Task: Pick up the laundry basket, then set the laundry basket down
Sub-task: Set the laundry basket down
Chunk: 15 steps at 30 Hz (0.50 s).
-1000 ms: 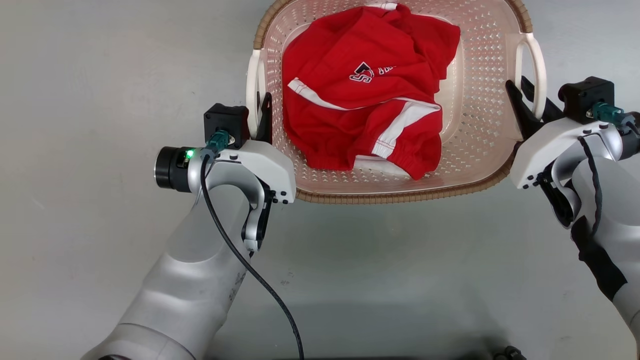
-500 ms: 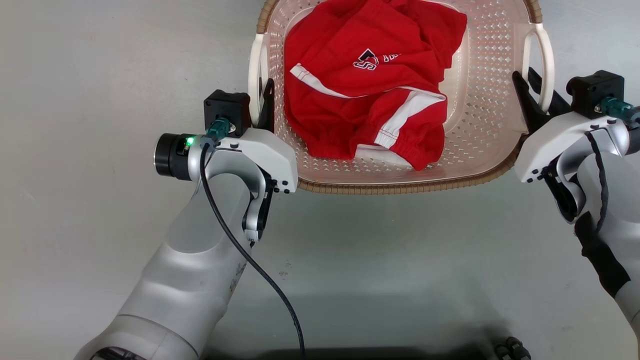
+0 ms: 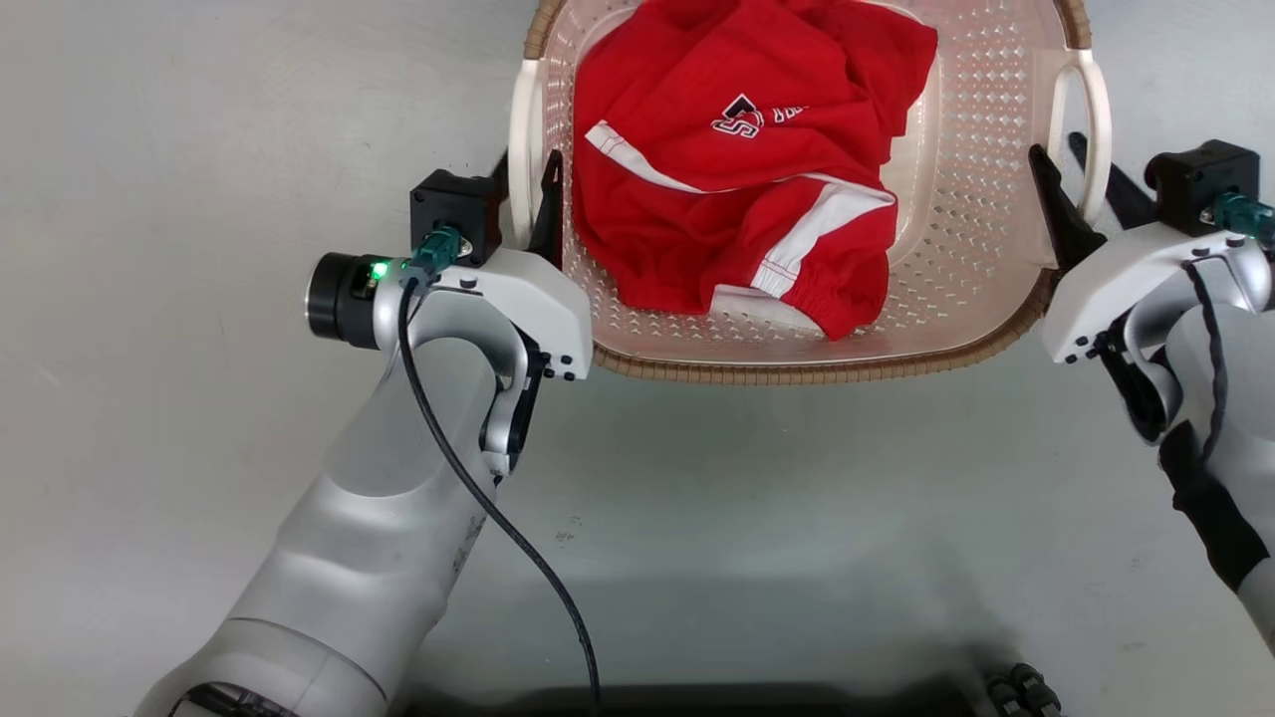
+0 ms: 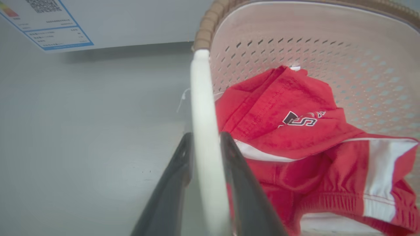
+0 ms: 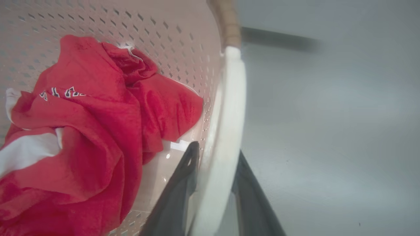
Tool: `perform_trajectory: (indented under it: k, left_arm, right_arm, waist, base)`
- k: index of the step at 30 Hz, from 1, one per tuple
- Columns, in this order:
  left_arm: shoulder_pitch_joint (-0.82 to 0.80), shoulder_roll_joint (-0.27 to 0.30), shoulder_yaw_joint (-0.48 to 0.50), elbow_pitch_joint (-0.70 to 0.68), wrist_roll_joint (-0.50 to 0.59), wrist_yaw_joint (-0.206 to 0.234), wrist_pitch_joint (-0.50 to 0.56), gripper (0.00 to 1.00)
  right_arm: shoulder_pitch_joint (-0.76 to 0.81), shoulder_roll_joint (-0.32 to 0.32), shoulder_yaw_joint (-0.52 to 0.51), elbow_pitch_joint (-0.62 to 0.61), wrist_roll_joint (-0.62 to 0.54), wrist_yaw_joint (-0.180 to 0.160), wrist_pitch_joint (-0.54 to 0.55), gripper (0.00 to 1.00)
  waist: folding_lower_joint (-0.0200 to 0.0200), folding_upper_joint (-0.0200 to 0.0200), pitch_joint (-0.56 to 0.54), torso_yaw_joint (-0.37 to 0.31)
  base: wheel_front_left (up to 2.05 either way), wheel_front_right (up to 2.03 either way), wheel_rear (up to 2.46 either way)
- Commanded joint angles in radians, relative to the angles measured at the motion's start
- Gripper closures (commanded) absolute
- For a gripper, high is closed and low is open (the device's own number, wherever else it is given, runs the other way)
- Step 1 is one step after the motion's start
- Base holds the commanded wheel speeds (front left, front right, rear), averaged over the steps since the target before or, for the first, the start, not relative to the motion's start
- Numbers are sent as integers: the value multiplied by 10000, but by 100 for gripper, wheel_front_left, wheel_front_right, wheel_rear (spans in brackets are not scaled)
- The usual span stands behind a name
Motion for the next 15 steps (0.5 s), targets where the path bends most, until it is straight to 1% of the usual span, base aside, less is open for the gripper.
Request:
perform_trajectory:
  k: [1, 6, 15]
  left_arm:
    - [50, 367, 101, 45, -138, 115, -135, 0]
    - [44, 367, -225, 178, -580, 176, -135, 0]
    - [-7, 367, -536, 18, -947, 188, -135, 0]
  right_arm:
    - [653, -319, -59, 140, -59, 35, -62, 0]
    - [675, -380, -231, 171, -131, 35, -62, 0]
    - [761, -336, -266, 171, -149, 35, -63, 0]
  waist:
    - [0, 0, 17, 1]
    - [0, 0, 58, 34]
    - [0, 0, 35, 32]
  base:
    - [0, 0, 0]
    - [0, 0, 0]
    - [0, 0, 0]
